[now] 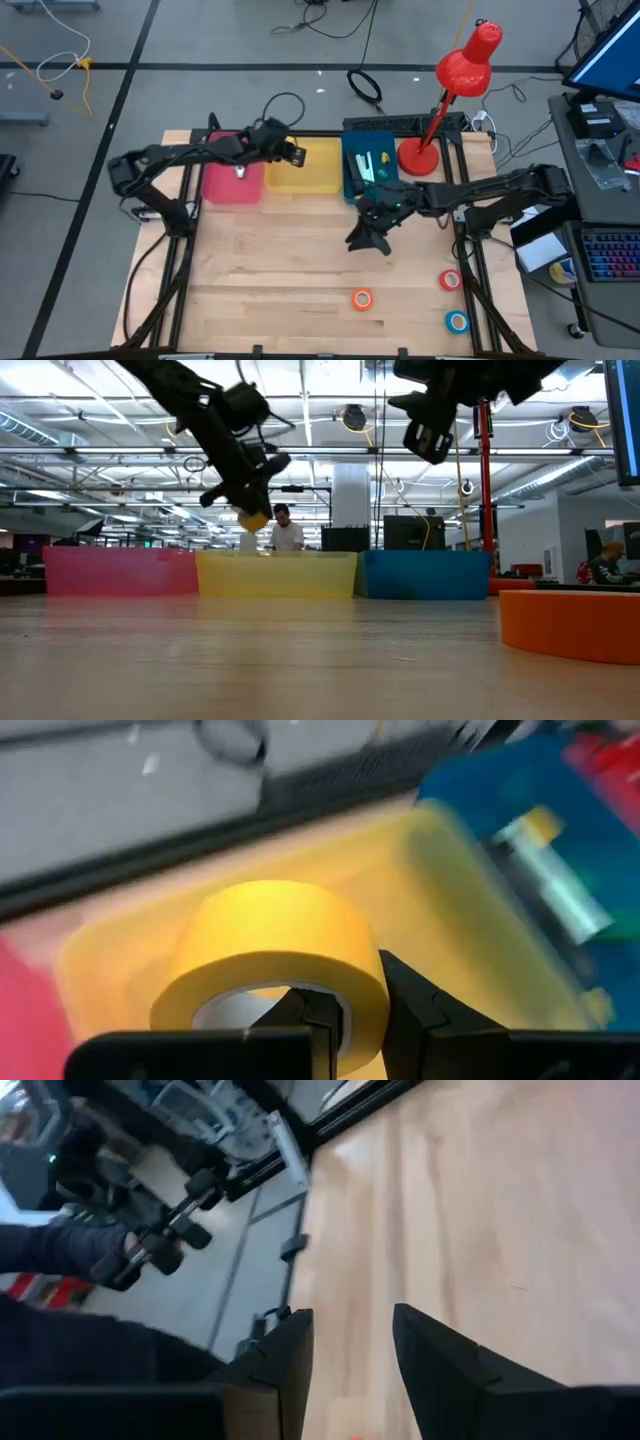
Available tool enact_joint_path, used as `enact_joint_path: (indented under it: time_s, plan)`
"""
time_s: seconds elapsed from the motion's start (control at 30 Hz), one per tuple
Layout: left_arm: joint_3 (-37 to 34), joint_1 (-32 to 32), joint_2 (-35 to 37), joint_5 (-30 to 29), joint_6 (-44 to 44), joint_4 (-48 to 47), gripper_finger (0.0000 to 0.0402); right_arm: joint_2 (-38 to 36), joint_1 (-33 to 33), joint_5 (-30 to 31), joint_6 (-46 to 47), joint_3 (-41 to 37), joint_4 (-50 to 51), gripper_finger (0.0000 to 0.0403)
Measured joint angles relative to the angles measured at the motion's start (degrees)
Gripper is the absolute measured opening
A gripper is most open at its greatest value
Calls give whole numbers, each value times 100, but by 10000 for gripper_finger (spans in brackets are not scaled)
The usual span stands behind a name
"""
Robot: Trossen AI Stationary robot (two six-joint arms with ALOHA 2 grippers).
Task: Pick and place Stapler, Stapler remover, tape
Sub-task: Put the yellow tape into the yellow bin
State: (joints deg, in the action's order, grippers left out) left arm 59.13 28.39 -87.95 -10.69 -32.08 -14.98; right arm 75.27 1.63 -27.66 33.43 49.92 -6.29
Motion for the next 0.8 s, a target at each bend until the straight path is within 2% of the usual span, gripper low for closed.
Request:
enact_joint_path:
  time_s: [0.17,0.3,0.57,0.8]
  plan:
    - [904,144,-913,56,-119,-1160,38,-579,-3,87,0,-439,-19,130]
    - [1376,272,-1473,198,-124,-1660,38,-988,-7,217,35,-814,-477,130]
    - [1725,414,-2213,641,-305,-2011,38,-1608,-26,245,221,-1633,-1615,130]
    - [1918,559,-2614,644,-754,-2257,38,-1907,-28,234,758,-2271,-2735,130]
